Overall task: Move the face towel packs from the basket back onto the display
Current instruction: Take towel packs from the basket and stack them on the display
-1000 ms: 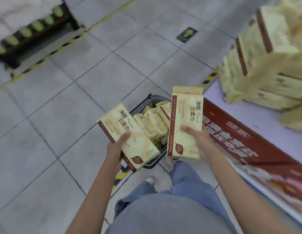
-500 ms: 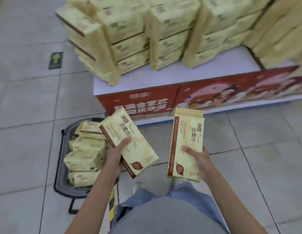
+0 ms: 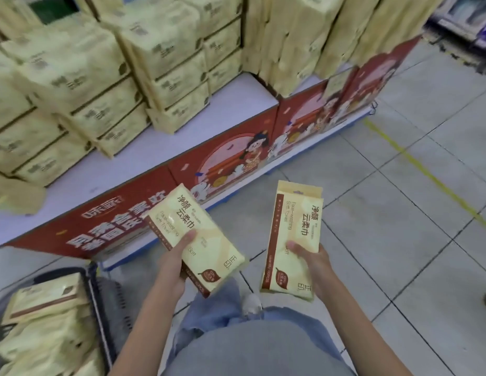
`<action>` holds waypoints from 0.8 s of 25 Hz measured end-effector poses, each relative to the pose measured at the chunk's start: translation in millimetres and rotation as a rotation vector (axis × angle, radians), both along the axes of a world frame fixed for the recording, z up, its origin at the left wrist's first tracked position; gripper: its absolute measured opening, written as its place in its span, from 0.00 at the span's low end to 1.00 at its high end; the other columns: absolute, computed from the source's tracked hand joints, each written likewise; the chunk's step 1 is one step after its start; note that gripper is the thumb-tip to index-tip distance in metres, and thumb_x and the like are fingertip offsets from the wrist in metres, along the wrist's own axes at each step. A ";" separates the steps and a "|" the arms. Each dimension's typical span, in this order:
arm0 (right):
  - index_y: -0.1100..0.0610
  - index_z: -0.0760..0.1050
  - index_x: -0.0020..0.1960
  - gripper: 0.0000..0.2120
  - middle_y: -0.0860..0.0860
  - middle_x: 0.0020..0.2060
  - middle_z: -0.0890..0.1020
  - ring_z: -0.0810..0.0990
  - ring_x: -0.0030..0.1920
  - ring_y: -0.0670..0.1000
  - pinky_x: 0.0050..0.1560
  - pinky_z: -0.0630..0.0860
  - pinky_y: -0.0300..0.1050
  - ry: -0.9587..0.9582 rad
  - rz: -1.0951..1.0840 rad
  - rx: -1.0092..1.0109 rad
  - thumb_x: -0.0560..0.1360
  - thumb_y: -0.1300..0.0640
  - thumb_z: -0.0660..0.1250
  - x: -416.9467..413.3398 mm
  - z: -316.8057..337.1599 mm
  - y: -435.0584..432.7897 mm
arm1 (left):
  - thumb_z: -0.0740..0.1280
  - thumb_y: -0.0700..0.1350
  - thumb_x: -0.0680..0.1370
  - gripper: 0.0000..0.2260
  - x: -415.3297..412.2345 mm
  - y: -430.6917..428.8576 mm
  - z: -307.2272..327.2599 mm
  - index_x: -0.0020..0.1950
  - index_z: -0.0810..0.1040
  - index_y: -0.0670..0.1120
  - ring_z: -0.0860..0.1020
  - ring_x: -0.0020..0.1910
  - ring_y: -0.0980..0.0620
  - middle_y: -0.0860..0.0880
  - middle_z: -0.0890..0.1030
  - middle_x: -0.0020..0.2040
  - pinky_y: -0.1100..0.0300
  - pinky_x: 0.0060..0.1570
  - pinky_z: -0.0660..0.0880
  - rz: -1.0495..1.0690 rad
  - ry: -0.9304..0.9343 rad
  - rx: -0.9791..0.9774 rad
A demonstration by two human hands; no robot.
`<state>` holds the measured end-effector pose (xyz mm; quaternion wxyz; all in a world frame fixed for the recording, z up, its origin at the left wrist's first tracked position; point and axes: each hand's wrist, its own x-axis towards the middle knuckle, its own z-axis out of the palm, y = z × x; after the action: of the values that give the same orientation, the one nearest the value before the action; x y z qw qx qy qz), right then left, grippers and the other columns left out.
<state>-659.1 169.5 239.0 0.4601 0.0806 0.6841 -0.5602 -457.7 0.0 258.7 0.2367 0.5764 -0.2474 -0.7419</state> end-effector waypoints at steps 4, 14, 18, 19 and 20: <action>0.59 0.70 0.62 0.29 0.57 0.52 0.83 0.83 0.49 0.59 0.48 0.80 0.58 -0.016 -0.014 -0.040 0.64 0.60 0.76 -56.5 -3.9 -36.2 | 0.69 0.43 0.74 0.10 -44.9 -19.2 -3.6 0.54 0.76 0.49 0.80 0.50 0.46 0.46 0.82 0.52 0.50 0.46 0.77 0.007 -0.001 -0.007; 0.59 0.70 0.61 0.28 0.55 0.50 0.83 0.83 0.47 0.56 0.41 0.80 0.51 -0.021 0.064 -0.040 0.65 0.60 0.76 -222.5 -5.3 -186.2 | 0.72 0.44 0.70 0.13 -214.0 -154.5 -10.0 0.54 0.79 0.47 0.80 0.53 0.43 0.44 0.83 0.54 0.47 0.54 0.76 0.073 -0.006 -0.009; 0.57 0.70 0.60 0.27 0.54 0.50 0.83 0.84 0.45 0.54 0.40 0.80 0.49 0.009 0.126 -0.070 0.64 0.61 0.77 -276.8 7.3 -244.3 | 0.73 0.47 0.64 0.24 -264.7 -200.5 10.1 0.59 0.77 0.46 0.80 0.53 0.44 0.45 0.82 0.56 0.47 0.55 0.76 0.103 0.004 -0.074; 0.57 0.70 0.60 0.28 0.54 0.51 0.83 0.84 0.46 0.54 0.41 0.80 0.49 0.017 0.160 -0.074 0.64 0.61 0.77 -287.1 9.3 -256.3 | 0.73 0.48 0.63 0.24 -271.7 -206.8 13.3 0.59 0.77 0.47 0.80 0.54 0.44 0.45 0.82 0.56 0.46 0.56 0.75 0.120 0.009 -0.076; 0.57 0.70 0.61 0.30 0.54 0.52 0.83 0.84 0.46 0.53 0.42 0.80 0.49 0.029 0.206 -0.075 0.63 0.60 0.78 -299.0 10.8 -270.5 | 0.73 0.48 0.63 0.22 -278.1 -213.4 15.1 0.57 0.78 0.48 0.80 0.54 0.44 0.45 0.82 0.56 0.46 0.57 0.75 0.155 0.006 -0.072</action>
<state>-958.0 -101.0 249.9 0.5080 -0.0156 0.6738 -0.5364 -735.8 -213.4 273.8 0.3149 0.5827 -0.2277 -0.7137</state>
